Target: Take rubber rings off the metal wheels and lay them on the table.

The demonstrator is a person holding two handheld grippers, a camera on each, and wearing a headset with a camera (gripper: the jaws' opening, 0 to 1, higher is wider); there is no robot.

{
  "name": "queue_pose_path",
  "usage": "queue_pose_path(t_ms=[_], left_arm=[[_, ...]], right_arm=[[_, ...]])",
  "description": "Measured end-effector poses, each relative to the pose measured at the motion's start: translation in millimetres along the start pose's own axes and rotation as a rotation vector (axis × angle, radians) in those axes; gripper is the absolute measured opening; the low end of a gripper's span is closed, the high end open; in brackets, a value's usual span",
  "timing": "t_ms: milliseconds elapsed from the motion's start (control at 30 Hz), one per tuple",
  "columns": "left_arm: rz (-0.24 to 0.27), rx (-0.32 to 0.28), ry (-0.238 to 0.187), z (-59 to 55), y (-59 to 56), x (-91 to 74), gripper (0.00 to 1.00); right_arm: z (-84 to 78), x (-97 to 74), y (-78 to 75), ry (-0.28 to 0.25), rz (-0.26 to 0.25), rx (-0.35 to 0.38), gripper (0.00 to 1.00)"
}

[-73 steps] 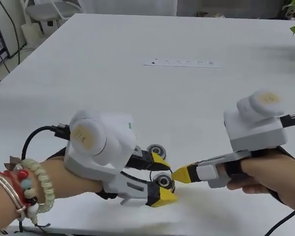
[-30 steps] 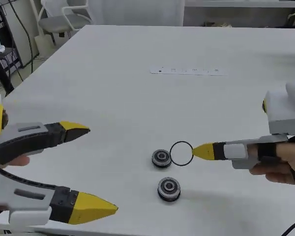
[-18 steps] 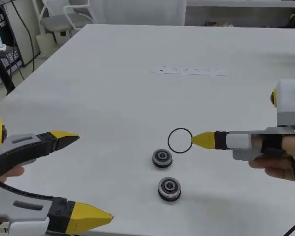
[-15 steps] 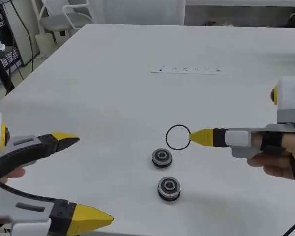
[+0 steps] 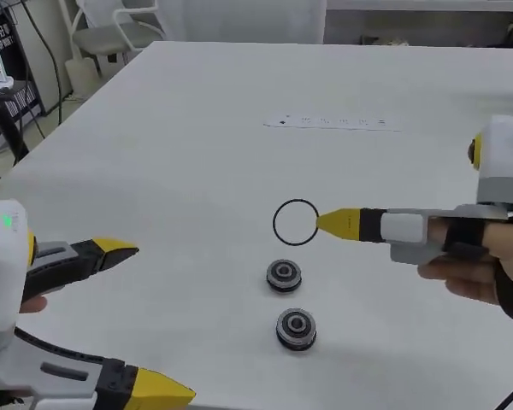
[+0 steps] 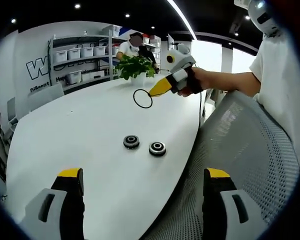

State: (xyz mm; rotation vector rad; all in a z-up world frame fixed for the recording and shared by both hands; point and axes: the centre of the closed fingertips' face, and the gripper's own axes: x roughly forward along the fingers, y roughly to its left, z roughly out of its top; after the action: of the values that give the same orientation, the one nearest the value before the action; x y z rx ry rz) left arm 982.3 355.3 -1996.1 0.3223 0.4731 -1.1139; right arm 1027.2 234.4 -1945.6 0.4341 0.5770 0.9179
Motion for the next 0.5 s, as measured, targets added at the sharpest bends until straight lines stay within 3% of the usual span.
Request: queue_pose_path(t_ms=[233, 500], left_arm=[[0.002, -0.001, 0.005, -1.6, 0.5, 0.3, 0.99], [0.006, 0.002, 0.017, -4.6, 1.1, 0.5, 0.99]], right_arm=[[-9.4, 16.5, 9.1, 0.035, 0.003, -0.049, 0.0], [-27.6, 36.7, 14.5, 0.084, 0.01, -0.052, 0.0]])
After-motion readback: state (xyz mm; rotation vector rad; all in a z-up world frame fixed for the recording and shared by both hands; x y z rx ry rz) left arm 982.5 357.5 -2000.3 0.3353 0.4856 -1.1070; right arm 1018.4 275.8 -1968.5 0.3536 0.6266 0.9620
